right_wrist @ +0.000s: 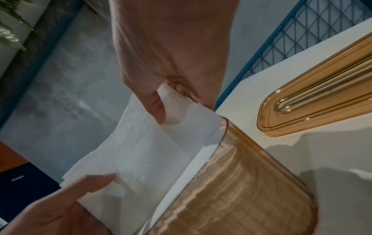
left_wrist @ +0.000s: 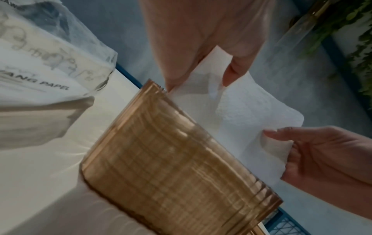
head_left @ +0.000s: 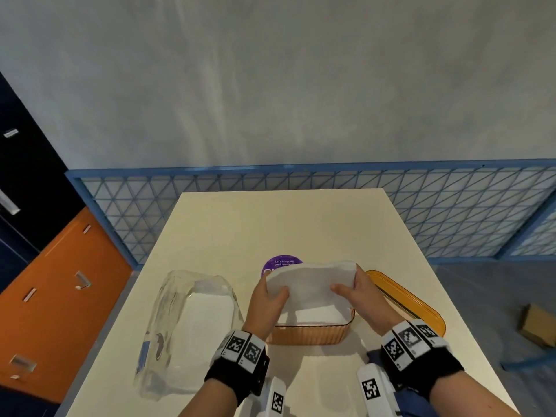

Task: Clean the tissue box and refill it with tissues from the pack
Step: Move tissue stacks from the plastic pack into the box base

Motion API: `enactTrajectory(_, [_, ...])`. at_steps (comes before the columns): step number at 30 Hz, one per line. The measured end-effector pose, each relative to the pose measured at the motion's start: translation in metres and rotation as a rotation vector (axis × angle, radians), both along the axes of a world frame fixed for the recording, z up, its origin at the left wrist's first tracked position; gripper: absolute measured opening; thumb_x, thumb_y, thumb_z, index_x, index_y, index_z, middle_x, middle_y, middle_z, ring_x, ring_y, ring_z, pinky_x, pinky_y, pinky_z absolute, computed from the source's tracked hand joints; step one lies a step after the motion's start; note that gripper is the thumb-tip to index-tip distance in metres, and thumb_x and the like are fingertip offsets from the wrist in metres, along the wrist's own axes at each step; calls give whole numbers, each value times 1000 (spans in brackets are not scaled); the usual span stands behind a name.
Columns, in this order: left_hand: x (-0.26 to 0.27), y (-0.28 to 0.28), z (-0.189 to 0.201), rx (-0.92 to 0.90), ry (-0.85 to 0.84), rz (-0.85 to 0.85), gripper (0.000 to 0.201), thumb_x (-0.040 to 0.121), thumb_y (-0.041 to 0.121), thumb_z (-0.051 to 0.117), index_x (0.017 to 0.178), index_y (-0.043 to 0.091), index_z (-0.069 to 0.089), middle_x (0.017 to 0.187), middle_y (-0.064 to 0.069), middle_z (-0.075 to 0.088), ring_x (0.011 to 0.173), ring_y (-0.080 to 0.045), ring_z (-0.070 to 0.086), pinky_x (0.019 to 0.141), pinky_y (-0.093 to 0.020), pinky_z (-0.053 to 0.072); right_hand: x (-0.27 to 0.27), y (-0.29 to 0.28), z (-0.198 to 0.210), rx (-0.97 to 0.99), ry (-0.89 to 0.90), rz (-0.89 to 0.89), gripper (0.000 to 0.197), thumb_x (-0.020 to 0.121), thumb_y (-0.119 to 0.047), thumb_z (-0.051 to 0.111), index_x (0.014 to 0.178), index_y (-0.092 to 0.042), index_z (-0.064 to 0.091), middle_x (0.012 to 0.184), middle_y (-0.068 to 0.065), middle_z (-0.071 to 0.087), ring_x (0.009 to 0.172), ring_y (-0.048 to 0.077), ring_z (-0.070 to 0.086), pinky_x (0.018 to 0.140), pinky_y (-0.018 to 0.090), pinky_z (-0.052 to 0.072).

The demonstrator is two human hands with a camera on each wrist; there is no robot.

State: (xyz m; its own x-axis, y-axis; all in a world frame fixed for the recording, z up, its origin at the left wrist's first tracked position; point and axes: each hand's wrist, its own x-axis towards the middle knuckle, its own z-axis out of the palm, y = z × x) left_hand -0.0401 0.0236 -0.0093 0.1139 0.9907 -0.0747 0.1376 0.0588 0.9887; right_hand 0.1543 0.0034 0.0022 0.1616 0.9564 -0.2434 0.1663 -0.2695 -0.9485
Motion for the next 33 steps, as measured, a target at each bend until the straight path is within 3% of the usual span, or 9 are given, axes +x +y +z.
enactTrajectory(4, [2, 2, 0, 37, -9, 26, 27, 89, -1, 50, 111, 15, 54, 94, 1, 63, 84, -9, 60, 65, -9, 49, 0, 0, -1, -1, 32, -1, 35, 87, -8, 63, 114, -23, 49, 108, 0, 62, 100, 17, 61, 80, 30, 53])
enactTrajectory(8, [1, 4, -1, 59, 29, 13, 27, 91, 1, 48, 112, 16, 52, 97, 1, 61, 92, -18, 59, 70, -15, 47, 3, -1, 1, 16, -6, 14, 25, 89, -12, 60, 108, -28, 54, 109, 0, 65, 99, 17, 62, 82, 32, 54])
enactTrajectory(11, [-3, 10, 5, 121, 27, 19, 24, 93, -1, 46, 102, 21, 52, 95, 3, 60, 91, -15, 57, 70, -12, 48, 10, 6, 13, 46, -10, -16, 22, 91, -8, 57, 107, -22, 57, 110, 4, 66, 100, 23, 62, 84, 36, 53])
enactTrajectory(14, [-11, 10, 8, 184, 99, 85, 24, 92, -6, 41, 99, 12, 54, 92, -2, 61, 87, -12, 58, 67, -7, 46, 24, 12, 26, 72, -15, -89, 28, 91, -3, 55, 116, -15, 56, 111, 9, 65, 103, 27, 61, 91, 43, 52])
enactTrajectory(16, [-15, 6, 0, 236, 357, -11, 27, 92, -1, 42, 108, 12, 59, 103, -1, 63, 97, -14, 60, 81, -10, 46, 33, 12, 31, 62, 16, -125, 32, 91, 0, 54, 120, -11, 55, 106, 8, 65, 100, 28, 62, 88, 45, 54])
enactTrajectory(18, [-16, -2, -11, 278, 770, -255, 32, 94, 10, 40, 120, 19, 57, 121, 6, 57, 115, -11, 53, 109, -33, 33, 39, 11, 33, 25, 112, -140, 32, 91, 3, 52, 120, -12, 52, 101, 5, 62, 93, 26, 62, 70, 36, 60])
enactTrajectory(21, [-16, -5, -24, 315, 1018, -329, 35, 94, 15, 38, 125, 26, 52, 135, 11, 42, 129, -6, 39, 115, -43, 14, 43, 7, 34, -47, 239, -153, 32, 90, 5, 52, 117, -12, 51, 102, 6, 59, 90, 24, 60, 55, 27, 59])
enactTrajectory(27, [-18, 9, -29, 329, 986, 54, 28, 92, 26, 54, 119, 22, 61, 128, -3, 53, 118, -25, 47, 90, -41, 40, 36, 2, 18, -146, 205, -113, 34, 89, 4, 53, 121, -9, 52, 115, 16, 59, 99, 29, 60, 61, 31, 60])
enactTrajectory(33, [-14, 36, -25, 112, 1050, -27, 44, 88, 41, 54, 123, 15, 46, 123, -3, 49, 115, -21, 48, 89, -36, 47, 30, -4, 12, -200, 161, -88, 28, 89, 4, 53, 112, -11, 53, 105, 12, 61, 90, 25, 61, 57, 28, 56])
